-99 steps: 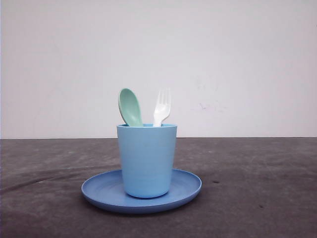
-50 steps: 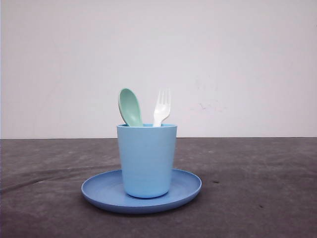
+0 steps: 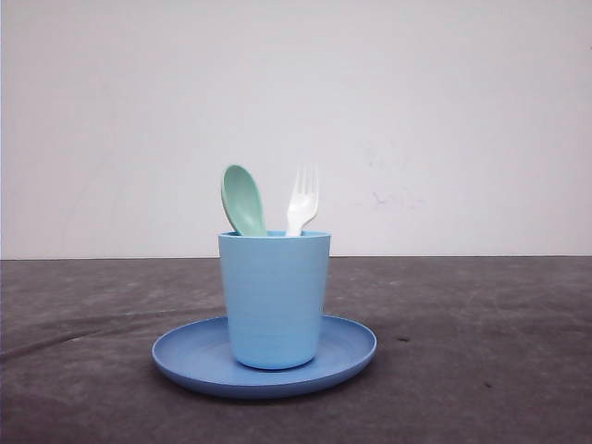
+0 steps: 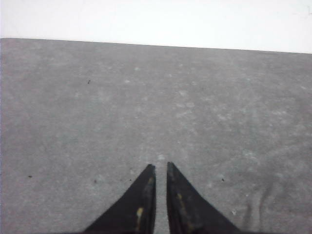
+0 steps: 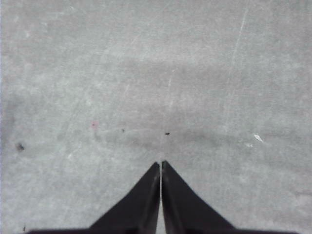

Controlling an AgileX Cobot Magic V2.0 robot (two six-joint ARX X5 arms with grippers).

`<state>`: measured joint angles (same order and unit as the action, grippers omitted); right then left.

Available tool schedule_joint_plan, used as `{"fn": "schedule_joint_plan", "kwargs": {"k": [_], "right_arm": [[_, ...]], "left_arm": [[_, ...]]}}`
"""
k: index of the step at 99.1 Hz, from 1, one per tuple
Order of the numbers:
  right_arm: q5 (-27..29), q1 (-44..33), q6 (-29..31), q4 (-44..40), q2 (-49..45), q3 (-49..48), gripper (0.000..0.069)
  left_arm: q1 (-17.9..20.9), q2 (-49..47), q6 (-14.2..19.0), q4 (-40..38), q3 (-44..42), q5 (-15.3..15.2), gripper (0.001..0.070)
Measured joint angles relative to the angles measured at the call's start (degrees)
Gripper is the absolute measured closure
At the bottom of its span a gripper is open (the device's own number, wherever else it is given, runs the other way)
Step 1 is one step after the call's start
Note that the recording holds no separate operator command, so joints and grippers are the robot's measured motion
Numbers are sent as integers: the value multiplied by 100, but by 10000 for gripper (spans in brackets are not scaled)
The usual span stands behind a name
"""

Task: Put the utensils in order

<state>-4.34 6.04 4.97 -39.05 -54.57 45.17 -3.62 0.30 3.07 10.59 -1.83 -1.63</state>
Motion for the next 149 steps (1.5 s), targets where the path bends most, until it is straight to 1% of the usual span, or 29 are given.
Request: {"fn": "schedule_joint_plan", "kwargs": {"k": [35,40,47,59,74,82,98,110,117,122,149], "right_arm": [[7,22,0,7,17,0,687],[114,9,-17,37,96,-11,687],[140,-17,-103,297,372,-138,687],[-17,-98,-201,1078,1165,-741,687],[-328,-203,-216,2317,2387,-1921,687],[-363,-238,-216,2828,3130,-2586,687],[-308,-278,-216,2920,4660,-3672,687],[-291,-302,-216,2946,5445,-4205,687],[-267,-308,-216,3060,5421,-4356,687],[-254,-313,-216,2946,5414,-4430,687],[-98,-313,-223,2946,5427,-4424,687]], "left_arm": [[0,0,0,0,0,0,695],[0,0,0,-2,0,0,695],[0,0,0,-2,0,0,695],[0,0,0,-2,0,0,695],[0,0,0,-2,0,0,695],[0,0,0,-2,0,0,695],[0,0,0,-2,0,0,695],[0,2,2,-2,0,-2,695],[0,-2,2,-2,0,0,695],[0,2,2,-2,0,0,695],[0,0,7,-2,0,0,695]]}}
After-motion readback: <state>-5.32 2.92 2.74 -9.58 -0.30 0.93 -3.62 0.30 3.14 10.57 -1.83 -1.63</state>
